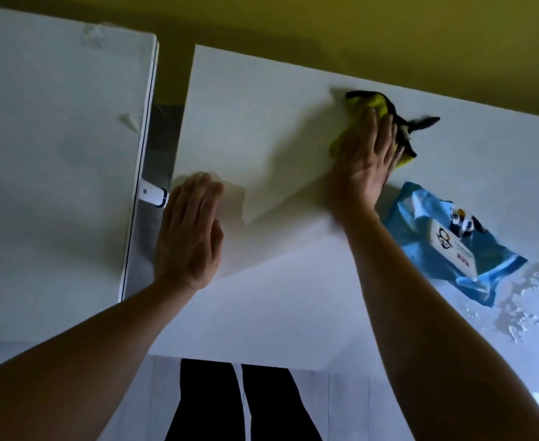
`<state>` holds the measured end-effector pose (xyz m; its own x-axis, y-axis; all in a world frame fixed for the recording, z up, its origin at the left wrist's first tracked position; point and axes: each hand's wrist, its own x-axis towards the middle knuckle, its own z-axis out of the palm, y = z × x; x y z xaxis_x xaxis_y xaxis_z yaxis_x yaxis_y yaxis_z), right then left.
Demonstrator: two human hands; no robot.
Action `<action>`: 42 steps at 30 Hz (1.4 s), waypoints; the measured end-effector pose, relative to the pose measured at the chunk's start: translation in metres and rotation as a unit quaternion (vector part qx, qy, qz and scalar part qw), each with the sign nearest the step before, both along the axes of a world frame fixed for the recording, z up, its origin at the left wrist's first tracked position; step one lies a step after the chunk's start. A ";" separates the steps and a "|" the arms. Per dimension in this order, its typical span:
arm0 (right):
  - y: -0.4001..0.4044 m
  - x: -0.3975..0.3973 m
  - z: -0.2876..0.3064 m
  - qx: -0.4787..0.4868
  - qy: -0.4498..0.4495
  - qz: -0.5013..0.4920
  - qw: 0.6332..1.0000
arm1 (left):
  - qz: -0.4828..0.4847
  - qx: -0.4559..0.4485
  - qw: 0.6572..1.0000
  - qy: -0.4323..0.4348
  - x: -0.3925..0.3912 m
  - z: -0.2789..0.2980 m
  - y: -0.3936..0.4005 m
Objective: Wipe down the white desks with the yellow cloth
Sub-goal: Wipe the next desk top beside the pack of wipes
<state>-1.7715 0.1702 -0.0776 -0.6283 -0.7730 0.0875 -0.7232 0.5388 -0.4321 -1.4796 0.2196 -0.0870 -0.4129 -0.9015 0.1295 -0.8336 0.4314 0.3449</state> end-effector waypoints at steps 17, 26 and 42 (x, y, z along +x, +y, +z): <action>0.059 0.072 -0.007 -0.020 -0.011 0.084 0.996 | 0.037 -0.009 0.998 0.055 0.001 0.000 0.004; 0.164 0.114 -0.001 -0.028 -0.020 0.229 0.973 | 0.031 -0.027 0.999 0.034 0.000 -0.002 0.007; 0.296 0.044 0.006 0.008 -0.012 0.183 0.983 | -0.259 0.012 0.963 -0.077 -0.229 0.051 0.067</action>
